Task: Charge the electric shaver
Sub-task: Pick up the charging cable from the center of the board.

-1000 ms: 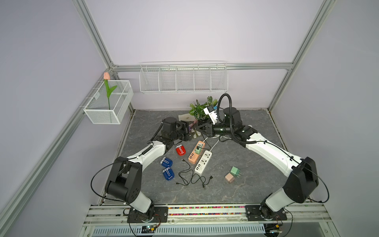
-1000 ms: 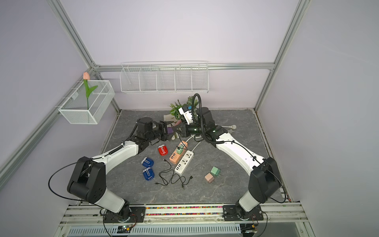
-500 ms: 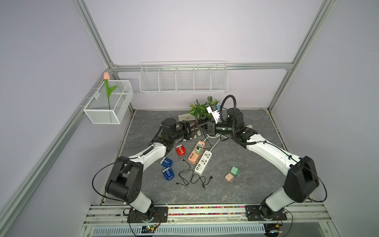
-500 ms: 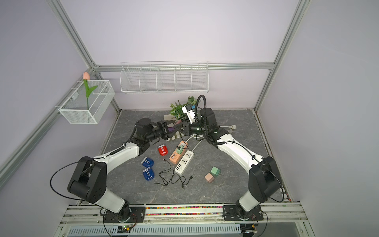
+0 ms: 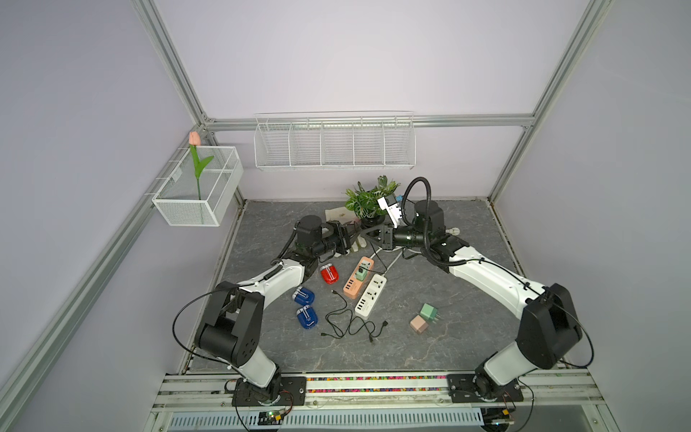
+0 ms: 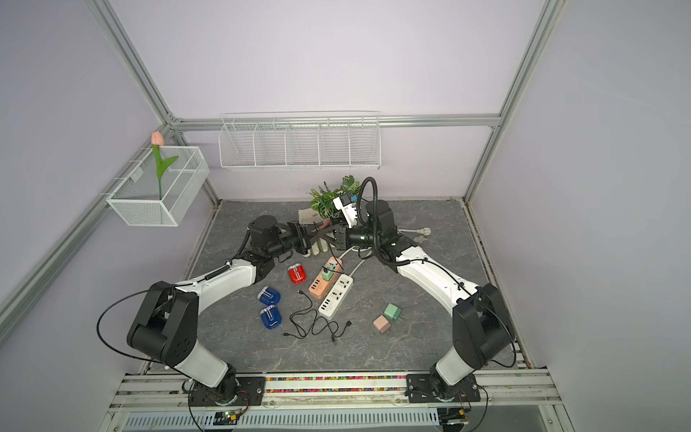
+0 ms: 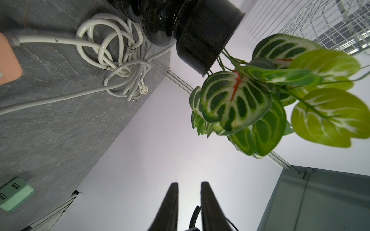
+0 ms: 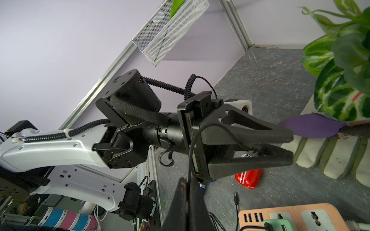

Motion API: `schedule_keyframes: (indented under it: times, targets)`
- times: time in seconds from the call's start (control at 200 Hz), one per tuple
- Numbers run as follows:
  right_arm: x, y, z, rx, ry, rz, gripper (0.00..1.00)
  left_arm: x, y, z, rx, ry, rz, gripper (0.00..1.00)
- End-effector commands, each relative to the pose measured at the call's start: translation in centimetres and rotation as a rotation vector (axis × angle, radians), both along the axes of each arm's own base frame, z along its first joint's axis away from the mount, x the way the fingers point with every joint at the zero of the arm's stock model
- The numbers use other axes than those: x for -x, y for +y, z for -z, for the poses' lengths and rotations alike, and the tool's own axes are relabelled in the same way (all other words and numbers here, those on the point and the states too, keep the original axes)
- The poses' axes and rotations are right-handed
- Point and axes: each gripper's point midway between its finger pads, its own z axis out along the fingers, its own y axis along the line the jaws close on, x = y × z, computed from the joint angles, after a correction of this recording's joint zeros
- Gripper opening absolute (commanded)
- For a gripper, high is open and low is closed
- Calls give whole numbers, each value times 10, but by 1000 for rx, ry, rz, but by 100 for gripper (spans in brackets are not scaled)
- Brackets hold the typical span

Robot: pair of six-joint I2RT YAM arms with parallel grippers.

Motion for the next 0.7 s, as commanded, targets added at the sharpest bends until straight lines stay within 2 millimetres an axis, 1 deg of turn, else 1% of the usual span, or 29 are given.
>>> schedule_keyframes:
  times: [0.0, 0.19, 0.25, 0.315, 0.335, 0.42, 0.47, 0.51, 0.54, 0.575, 0.61, 0.66, 0.695]
  targets:
    - [5, -4, -12, -31, -29, -8, 7, 5, -4, -4, 140, 190, -4, 17]
    - [6, -11, -16, -41, -32, 10, 7, 5, -1, -1, 127, 193, -10, 15]
    - [8, -14, -19, -46, -36, 15, 7, 4, 0, 0, 124, 195, -16, 12]
    - [10, -18, -20, -47, -37, 22, 7, 3, 2, 0, 117, 188, -22, 4]
    - [11, -19, -20, -46, -36, 23, 7, 3, 3, -1, 114, 184, -26, 0]
    - [15, -23, -15, -34, -23, 25, 7, -1, 7, -4, 87, 166, -47, 0]
    - [17, -25, -10, -28, -6, 34, 16, -4, 11, -10, 52, 141, -63, 0]
    - [18, -28, -10, -26, 14, 55, 29, -6, 15, -17, 8, 109, -72, 0]
    - [17, -30, -11, -23, 37, 76, 41, -8, 17, -24, -34, 77, -78, 0]
    - [17, -33, -16, -22, 61, 100, 53, -9, 19, -34, -93, 37, -82, 0]
    - [17, -35, -24, -24, 78, 128, 62, -9, 22, -43, -159, -6, -88, 0]
    - [15, -38, -34, -21, 107, 186, 73, -10, 27, -58, -240, -73, -101, 0]
    - [14, -40, -41, -27, 129, 220, 77, -12, 29, -71, -280, -124, -113, 0]
